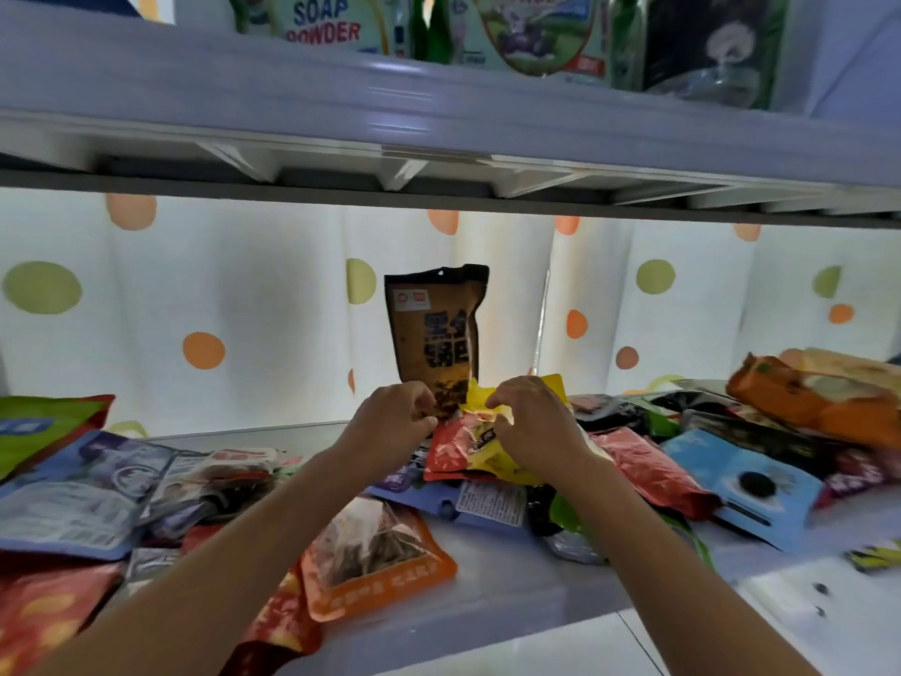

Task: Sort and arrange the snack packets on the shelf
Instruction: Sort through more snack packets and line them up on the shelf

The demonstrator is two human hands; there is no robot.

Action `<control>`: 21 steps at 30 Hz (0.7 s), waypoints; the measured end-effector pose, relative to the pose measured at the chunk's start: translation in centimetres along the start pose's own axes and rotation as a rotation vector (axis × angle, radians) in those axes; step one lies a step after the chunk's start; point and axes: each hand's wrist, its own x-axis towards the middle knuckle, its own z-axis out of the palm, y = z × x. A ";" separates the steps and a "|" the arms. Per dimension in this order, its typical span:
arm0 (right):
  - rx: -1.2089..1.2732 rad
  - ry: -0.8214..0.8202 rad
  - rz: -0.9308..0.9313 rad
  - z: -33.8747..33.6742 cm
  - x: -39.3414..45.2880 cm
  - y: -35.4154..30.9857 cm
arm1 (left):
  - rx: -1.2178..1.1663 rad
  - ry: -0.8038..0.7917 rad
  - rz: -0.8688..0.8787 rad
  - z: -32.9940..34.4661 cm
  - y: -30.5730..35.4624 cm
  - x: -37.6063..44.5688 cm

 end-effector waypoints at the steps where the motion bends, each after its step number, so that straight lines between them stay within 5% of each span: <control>1: -0.012 0.002 0.005 -0.3 -0.3 0.4 | -0.008 -0.016 0.012 0.4 0.5 0.1; 12: -0.038 -0.242 0.188 -1.7 -3.7 3.4 | -0.043 -0.302 0.081 4.4 2.6 0.0; 21: -0.071 -0.174 0.202 -0.9 -3.7 4.0 | 0.039 -0.351 0.026 5.9 2.4 -0.7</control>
